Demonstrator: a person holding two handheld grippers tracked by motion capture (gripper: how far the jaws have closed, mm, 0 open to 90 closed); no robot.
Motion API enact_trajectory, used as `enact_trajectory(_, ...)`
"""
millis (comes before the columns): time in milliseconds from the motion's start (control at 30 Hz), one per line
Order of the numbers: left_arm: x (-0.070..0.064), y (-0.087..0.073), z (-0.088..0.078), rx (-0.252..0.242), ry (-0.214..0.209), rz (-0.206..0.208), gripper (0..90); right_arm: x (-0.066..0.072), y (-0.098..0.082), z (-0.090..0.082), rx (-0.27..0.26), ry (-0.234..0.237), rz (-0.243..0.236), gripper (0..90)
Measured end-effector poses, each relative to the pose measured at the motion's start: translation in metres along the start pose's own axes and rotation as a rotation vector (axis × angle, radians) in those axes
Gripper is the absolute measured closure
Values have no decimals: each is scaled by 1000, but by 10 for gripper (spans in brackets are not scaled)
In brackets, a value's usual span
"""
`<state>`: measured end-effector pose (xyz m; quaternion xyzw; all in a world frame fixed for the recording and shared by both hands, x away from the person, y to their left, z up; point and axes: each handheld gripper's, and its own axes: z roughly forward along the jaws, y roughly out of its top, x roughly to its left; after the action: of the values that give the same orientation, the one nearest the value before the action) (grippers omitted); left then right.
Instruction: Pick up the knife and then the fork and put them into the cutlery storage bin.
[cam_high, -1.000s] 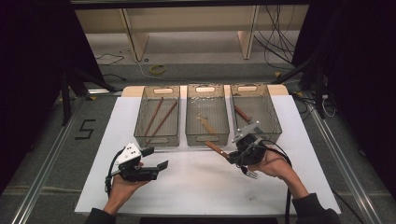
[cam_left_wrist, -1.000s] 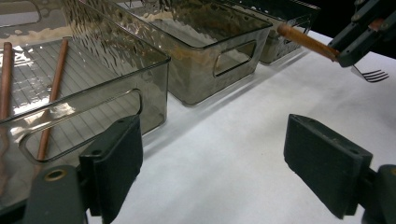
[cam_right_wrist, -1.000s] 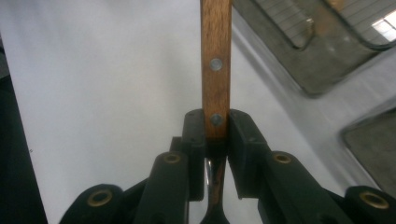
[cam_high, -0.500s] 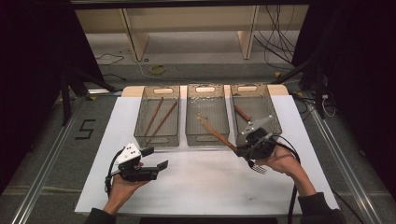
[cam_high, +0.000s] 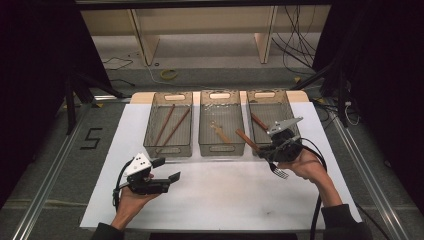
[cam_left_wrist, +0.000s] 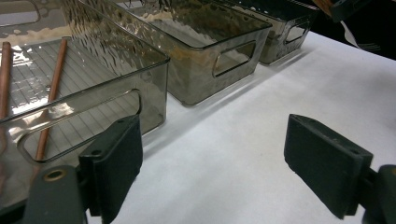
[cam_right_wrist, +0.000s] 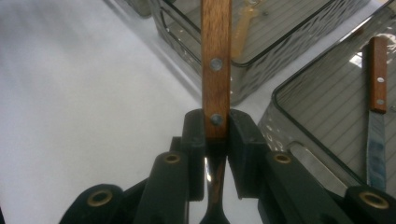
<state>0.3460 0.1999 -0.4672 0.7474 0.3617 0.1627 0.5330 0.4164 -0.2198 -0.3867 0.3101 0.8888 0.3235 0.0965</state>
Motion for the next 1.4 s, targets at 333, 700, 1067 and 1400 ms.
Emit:
enact_trajectory(333,0,0,0,-1,0,-1,191,-3,2,-5,-23,-34,11,782)
enact_trajectory(700,0,0,0,2,4,-2,191,-23,7,-16,-66,-83,63,782)
enact_trajectory(1067,0,0,1,3,2,-2,191,-47,29,-25,-83,-144,112,781)
enact_trajectory(1400,0,0,1,1,1,-1,191,-58,39,-23,-92,-163,137,781)
